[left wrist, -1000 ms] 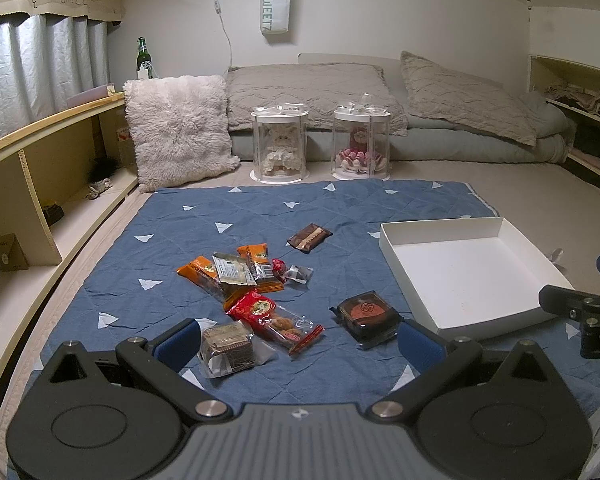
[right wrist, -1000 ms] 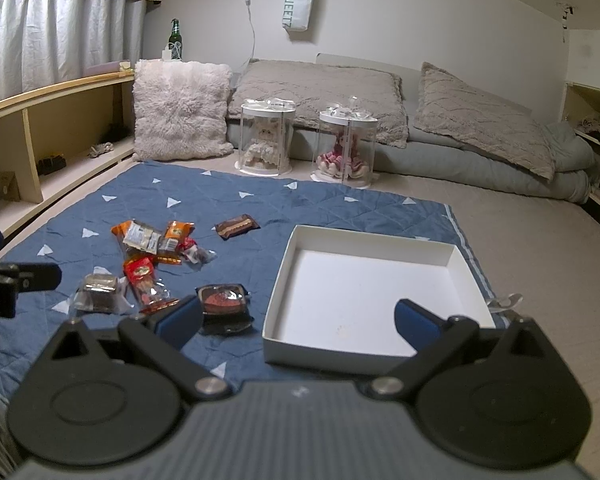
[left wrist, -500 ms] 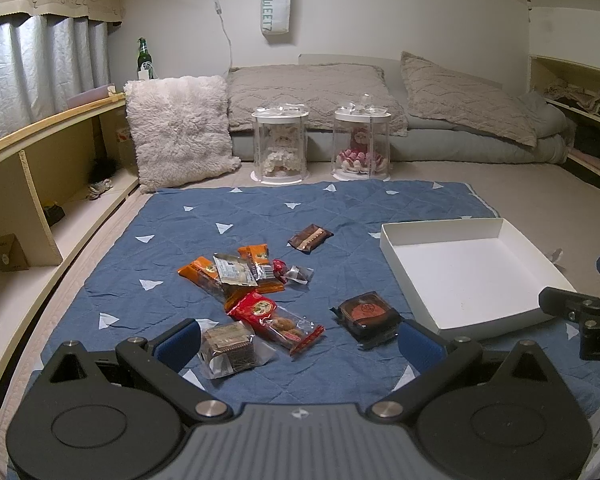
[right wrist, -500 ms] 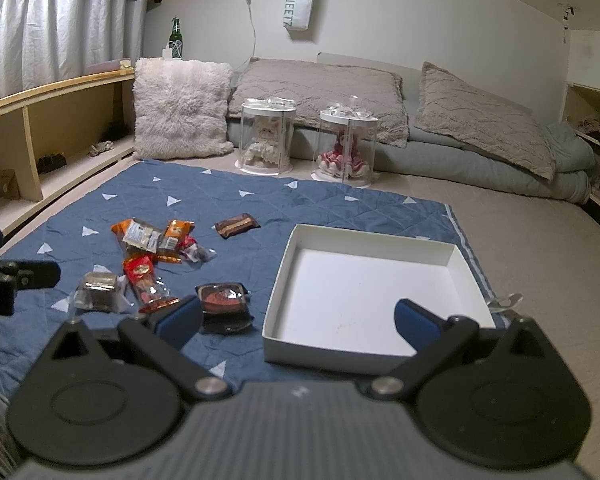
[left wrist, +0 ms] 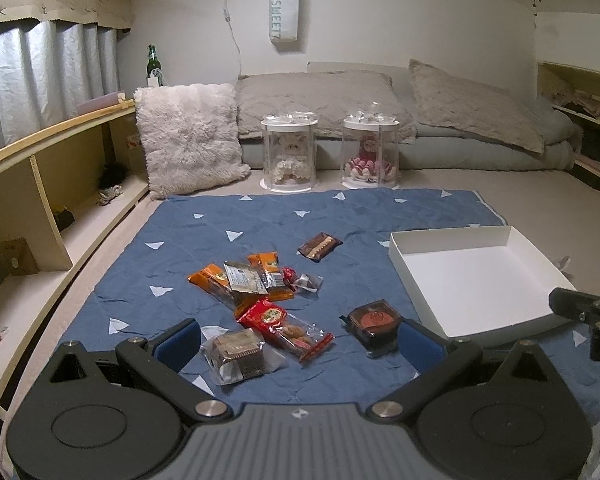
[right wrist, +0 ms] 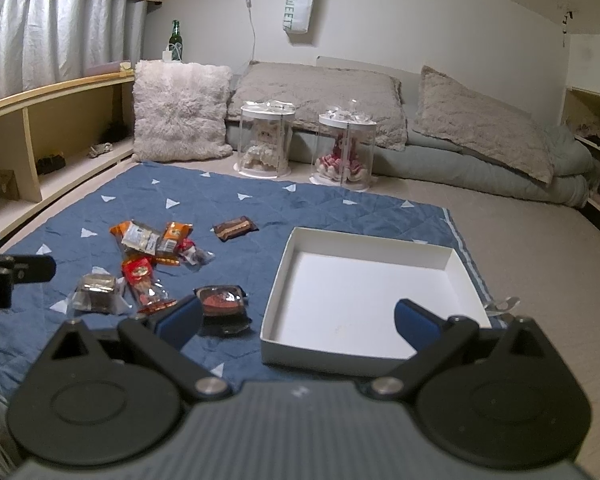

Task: Organize snacks
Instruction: 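Lower left tool onto gold square cake while right tool lowers onto round red cake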

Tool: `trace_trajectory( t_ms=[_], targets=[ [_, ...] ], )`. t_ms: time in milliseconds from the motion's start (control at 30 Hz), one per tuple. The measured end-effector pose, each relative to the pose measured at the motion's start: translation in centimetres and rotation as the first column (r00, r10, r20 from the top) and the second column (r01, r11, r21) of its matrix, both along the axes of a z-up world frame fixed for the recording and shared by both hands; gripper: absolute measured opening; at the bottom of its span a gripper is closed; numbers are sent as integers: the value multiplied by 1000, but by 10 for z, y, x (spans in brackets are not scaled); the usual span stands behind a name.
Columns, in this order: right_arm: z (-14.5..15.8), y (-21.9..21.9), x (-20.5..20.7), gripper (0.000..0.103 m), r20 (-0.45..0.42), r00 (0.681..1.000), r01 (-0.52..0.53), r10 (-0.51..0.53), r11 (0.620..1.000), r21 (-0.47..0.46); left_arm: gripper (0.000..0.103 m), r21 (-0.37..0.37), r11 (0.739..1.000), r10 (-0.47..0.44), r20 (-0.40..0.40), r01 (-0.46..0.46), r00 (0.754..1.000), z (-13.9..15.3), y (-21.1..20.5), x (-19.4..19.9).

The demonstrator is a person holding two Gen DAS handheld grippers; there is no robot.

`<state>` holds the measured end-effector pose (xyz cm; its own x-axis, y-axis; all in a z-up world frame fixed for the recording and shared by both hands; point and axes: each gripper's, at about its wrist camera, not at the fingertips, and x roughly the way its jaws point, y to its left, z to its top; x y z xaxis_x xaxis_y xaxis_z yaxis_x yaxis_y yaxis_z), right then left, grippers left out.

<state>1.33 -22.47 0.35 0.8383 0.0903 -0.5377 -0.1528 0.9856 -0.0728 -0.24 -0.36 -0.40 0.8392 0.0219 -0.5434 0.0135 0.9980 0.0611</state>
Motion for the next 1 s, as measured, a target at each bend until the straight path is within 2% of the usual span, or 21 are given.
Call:
trace_trajectory(
  t_ms=[200,467,733,867,1000],
  targets=[
    [8,-1,6,103,14,1000,-22,22,1000,19,103,14,999,50,14,-51,999,9,3,6],
    [19,6,33,103,2,998,-64,64,997,31,103,29,997,67,46,-68,997,30,9,25],
    [25,21,73,103,38,991,-131,130,991,36,103,16,996,83,25,-84,996,36,17,68],
    [19,28,90,103,22,987,-160,159,987,29,103,0,994,108,4,-108,994,32,26,95],
    [9,33,109,103,-26,987,-161,161,987,5,103,-29,989,145,-49,-147,988,22,36,120]
  ],
)
